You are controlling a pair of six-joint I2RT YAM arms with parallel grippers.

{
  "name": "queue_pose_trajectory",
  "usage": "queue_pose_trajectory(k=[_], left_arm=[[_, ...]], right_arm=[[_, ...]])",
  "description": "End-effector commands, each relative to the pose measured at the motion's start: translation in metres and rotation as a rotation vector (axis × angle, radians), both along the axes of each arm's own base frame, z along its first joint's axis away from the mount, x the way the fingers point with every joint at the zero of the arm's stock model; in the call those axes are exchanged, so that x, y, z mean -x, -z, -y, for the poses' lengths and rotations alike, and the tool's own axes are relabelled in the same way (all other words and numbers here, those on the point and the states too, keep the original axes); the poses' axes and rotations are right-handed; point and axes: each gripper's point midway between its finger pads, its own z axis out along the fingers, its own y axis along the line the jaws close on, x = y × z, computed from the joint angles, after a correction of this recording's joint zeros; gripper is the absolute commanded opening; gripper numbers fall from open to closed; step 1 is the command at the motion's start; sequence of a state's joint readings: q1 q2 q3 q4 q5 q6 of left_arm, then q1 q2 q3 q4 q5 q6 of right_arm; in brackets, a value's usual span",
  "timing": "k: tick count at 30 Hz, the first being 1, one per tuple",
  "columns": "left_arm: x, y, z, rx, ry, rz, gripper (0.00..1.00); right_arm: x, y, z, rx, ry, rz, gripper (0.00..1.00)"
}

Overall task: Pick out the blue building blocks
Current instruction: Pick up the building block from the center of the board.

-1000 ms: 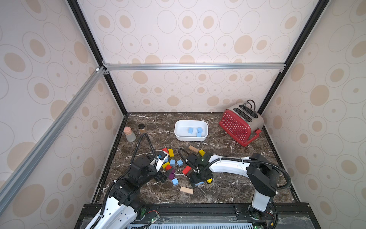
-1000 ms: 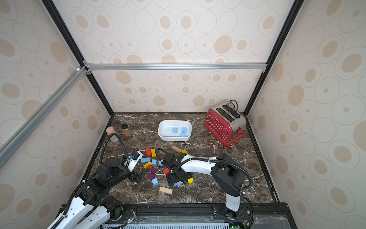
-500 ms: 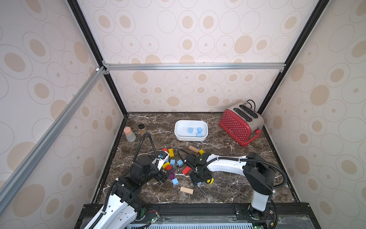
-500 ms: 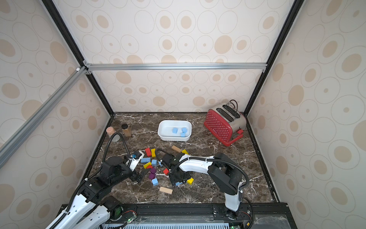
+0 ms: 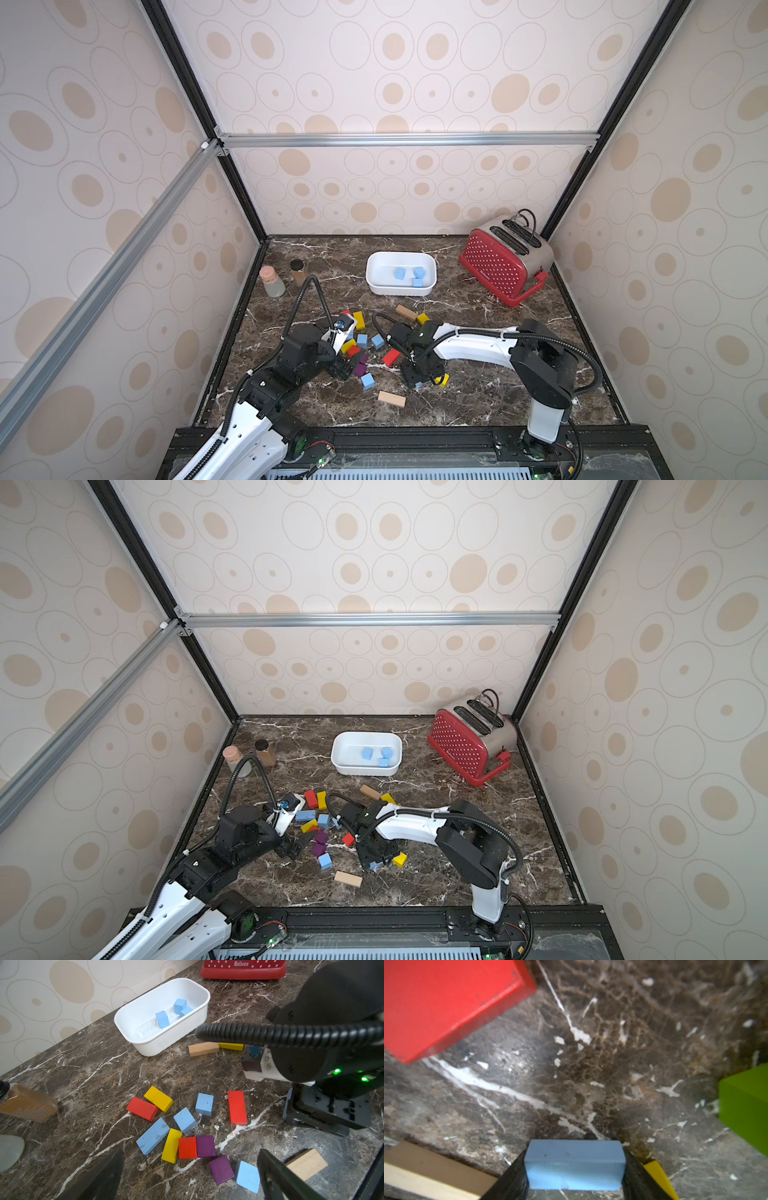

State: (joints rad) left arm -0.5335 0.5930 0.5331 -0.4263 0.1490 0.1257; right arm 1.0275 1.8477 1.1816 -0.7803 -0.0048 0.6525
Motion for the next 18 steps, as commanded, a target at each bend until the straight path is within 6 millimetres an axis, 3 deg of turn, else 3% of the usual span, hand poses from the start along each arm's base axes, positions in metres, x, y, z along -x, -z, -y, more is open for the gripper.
queue_pose_trajectory(k=[1, 9, 14, 18], left_arm=[[-0.004, -0.012, 0.001, 0.017, -0.010, 0.039, 0.99], [-0.007, -0.014, 0.001, 0.013, -0.020, 0.037, 0.99], [-0.010, -0.030, 0.000, 0.021, -0.033, 0.063, 0.99], [-0.014, -0.043, -0.002, 0.020, -0.046, 0.093, 1.00]], right_arm=[[0.003, 0.001, 0.003, 0.013, 0.004, -0.001, 0.61], [-0.007, -0.011, -0.006, -0.032, -0.015, 0.048, 0.52], [-0.016, -0.028, -0.014, -0.072, -0.044, 0.084, 0.29], [-0.027, -0.042, -0.016, -0.094, -0.052, 0.111, 0.00]])
